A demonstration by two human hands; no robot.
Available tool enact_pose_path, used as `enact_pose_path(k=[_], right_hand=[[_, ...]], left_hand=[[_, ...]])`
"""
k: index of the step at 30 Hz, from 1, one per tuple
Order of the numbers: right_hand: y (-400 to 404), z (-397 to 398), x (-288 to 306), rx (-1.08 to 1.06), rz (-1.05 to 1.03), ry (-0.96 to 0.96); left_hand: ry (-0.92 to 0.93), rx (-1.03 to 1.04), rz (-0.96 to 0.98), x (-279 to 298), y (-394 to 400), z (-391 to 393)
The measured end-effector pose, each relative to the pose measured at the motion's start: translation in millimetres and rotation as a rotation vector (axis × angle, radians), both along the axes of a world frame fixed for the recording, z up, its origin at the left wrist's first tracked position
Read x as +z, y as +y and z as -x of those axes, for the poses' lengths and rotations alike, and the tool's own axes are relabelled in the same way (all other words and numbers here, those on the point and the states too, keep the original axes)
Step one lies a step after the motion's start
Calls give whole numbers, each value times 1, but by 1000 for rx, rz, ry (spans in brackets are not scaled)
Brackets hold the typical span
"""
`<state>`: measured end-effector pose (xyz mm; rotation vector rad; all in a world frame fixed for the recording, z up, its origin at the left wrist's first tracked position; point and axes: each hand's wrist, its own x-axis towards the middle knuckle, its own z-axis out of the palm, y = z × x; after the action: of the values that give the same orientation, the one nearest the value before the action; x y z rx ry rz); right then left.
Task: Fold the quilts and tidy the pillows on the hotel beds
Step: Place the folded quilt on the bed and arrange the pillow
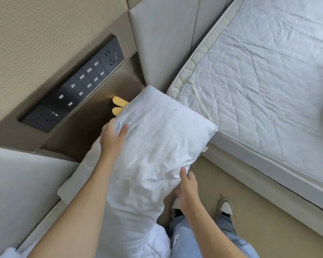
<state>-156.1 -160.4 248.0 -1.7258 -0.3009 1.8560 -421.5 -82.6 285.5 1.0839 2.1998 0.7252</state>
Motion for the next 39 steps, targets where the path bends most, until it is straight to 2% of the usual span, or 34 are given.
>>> enact_pose_path(k=[3,6,9,15,17,20,23,28,39], right_hand=[[30,-43,24,-47,-60,-105],[71,-107,61,-104,-235,-219],[103,-191,104,-122,-407,-343],[137,-384,179,-132,-614,-700],[142,-447,201,-139,-663,-781],[152,-532,231,-208,-704,-854],[164,-599,251,-268,-704,-877],[197,-689,258,-326,-667,-821],[314,-870,195,-394,-404,-755]], left_hand=[[-63,-65,-56,18,28,-59],[-21,-171,-96,41,59,-136],[19,-314,-151,71,90,-222],[-49,-505,-302,149,136,-415],[-97,-543,-325,172,143,-478],[-268,-565,-314,198,159,-566],[-421,-597,-291,216,179,-645],[-524,-649,-202,220,222,-743],[-566,-597,76,150,378,-887]])
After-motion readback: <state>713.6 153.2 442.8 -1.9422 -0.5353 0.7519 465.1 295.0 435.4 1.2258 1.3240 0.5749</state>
